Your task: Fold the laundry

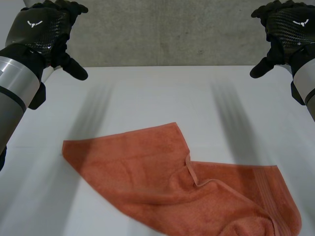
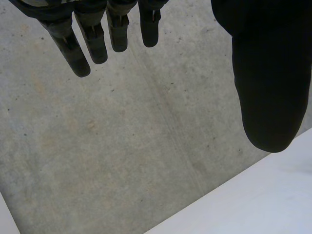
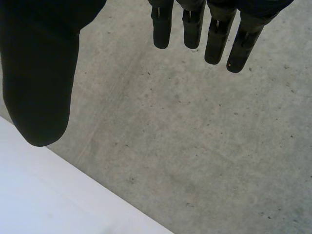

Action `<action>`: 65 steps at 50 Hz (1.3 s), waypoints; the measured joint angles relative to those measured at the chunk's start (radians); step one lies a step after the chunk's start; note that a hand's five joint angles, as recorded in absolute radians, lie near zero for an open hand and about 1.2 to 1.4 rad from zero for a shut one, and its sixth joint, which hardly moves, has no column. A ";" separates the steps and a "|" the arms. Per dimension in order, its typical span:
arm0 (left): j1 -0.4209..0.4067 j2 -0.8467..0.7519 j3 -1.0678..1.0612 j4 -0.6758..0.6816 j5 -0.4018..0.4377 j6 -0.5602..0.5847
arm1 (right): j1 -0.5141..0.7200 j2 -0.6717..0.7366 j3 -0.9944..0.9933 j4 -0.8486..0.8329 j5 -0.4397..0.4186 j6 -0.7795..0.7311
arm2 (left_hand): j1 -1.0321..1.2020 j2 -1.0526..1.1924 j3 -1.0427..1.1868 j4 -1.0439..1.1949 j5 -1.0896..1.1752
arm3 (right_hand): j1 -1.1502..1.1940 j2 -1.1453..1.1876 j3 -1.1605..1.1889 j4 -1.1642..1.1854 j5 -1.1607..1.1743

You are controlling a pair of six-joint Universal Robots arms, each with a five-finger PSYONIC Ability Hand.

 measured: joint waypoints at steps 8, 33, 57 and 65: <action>-0.005 -0.015 -0.004 -0.002 0.009 0.003 | 0.003 0.006 0.008 0.020 -0.026 -0.045 | 0.000 0.000 0.000 0.000 0.000 | 0.000 0.000 0.000 0.000 0.000; -0.317 -0.511 0.019 -0.008 0.341 0.303 | -0.104 -0.033 0.195 0.348 -0.101 -0.136 | 0.104 0.086 0.075 0.088 0.071 | 0.000 0.000 0.000 0.000 0.000; -0.376 -0.662 0.094 -0.004 0.325 0.368 | -0.266 -0.089 0.398 0.342 -0.281 -0.148 | 0.294 0.305 0.300 0.301 0.284 | 0.000 0.000 0.000 0.000 0.000; -0.376 -0.664 0.092 -0.002 0.324 0.369 | -0.264 -0.089 0.402 0.338 -0.280 -0.147 | 0.302 0.304 0.298 0.298 0.284 | 0.000 0.000 0.000 0.000 0.000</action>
